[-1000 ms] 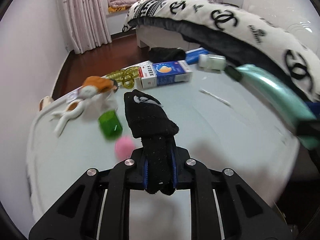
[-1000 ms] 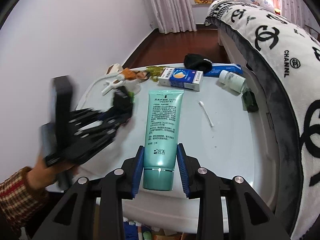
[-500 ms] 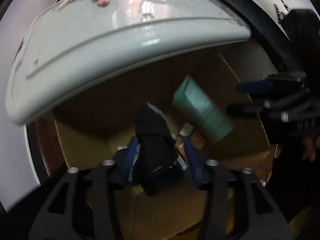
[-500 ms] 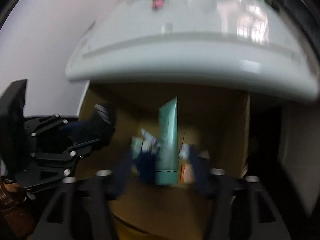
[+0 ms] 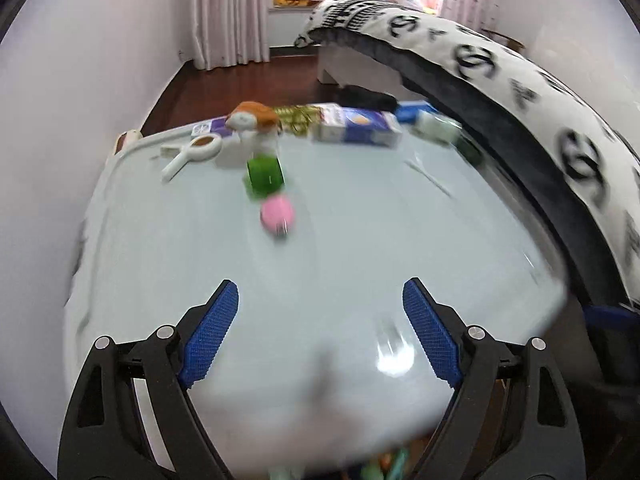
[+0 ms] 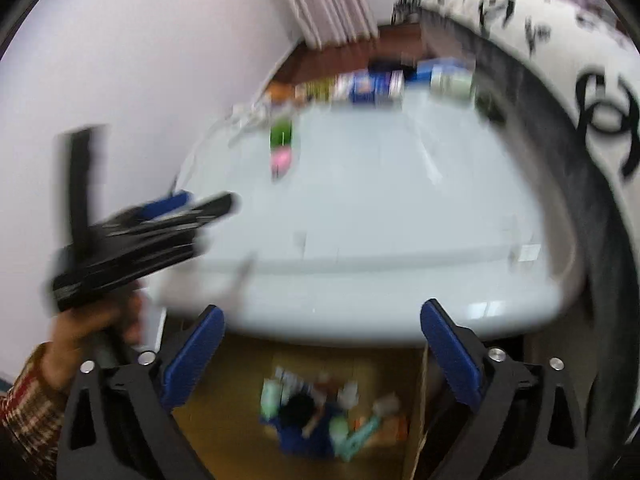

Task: Collect trash
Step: 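Drop the teal tube and black sock into the box with both grippers, then grasp the pink lip balm with the left gripper while the right grasps the green cup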

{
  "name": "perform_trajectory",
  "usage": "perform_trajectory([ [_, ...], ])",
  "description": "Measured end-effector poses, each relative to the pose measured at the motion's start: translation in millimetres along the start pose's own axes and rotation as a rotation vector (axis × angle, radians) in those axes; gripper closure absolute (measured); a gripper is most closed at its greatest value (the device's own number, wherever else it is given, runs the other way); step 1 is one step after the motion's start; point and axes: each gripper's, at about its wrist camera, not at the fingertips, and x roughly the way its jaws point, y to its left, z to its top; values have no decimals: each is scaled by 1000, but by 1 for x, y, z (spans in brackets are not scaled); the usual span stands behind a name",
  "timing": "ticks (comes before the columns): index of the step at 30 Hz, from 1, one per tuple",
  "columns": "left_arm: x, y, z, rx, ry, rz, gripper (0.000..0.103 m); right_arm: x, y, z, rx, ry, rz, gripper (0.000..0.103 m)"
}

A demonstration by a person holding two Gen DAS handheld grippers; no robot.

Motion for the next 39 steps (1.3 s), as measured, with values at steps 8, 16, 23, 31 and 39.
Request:
perform_trajectory([
  [8, 89, 20, 36, -46, 23, 79, 30, 8, -30, 0, -19, -6, -23, 6],
  [16, 120, 26, 36, -81, 24, 93, 70, -13, -29, 2, -11, -49, 59, 6],
  [23, 96, 31, 25, -102, 0, 104, 70, -19, -15, 0, -96, -73, 25, 6],
  [31, 22, 17, -3, -1, -17, 90, 70, -4, 3, 40, -174, -66, 5, 6],
  [39, -15, 23, -47, -3, -31, 28, 69, 131, 54, 138, -272, -43, 42, 7],
])
